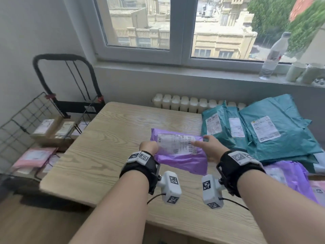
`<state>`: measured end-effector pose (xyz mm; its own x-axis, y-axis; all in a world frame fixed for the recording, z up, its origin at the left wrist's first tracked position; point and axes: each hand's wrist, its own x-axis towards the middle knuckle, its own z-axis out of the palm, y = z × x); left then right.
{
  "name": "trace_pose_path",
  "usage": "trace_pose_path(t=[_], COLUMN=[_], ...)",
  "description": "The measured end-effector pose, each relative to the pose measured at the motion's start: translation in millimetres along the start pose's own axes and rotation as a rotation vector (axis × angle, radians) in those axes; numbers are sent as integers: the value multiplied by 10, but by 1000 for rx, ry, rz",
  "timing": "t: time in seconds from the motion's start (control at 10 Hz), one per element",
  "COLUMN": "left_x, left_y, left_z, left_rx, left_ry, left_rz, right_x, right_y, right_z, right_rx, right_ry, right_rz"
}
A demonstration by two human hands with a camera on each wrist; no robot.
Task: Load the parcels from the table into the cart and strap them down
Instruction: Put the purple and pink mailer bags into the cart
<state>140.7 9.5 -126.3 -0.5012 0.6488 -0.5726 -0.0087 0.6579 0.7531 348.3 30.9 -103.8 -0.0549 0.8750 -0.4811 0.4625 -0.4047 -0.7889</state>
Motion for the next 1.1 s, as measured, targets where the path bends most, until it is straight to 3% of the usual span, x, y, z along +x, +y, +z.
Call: trace_pose_path(t=[0.1,0.2,0.4,0.7,1.1], left_x=[82,183,507,921,1154], left_y=[-201,-297,-556,-943,-1136], left_z=[-372,-817,-1779,-3002,-3979], left_rx=[-81,-33,-64,-60,-11], left_ry=[-2,0,205,269,288], left_rz=[-20,58,80,135,139], right_x=[34,31,-30,-131,-359], right_y=[-127,-252,-605,-957,-1339], right_z=[440,918,1890,3200,4167], right_rx=[14,57,127,134,64], right_ry=[17,-16,-120,-169,-207], right_rz=[34,57,49,44,-51])
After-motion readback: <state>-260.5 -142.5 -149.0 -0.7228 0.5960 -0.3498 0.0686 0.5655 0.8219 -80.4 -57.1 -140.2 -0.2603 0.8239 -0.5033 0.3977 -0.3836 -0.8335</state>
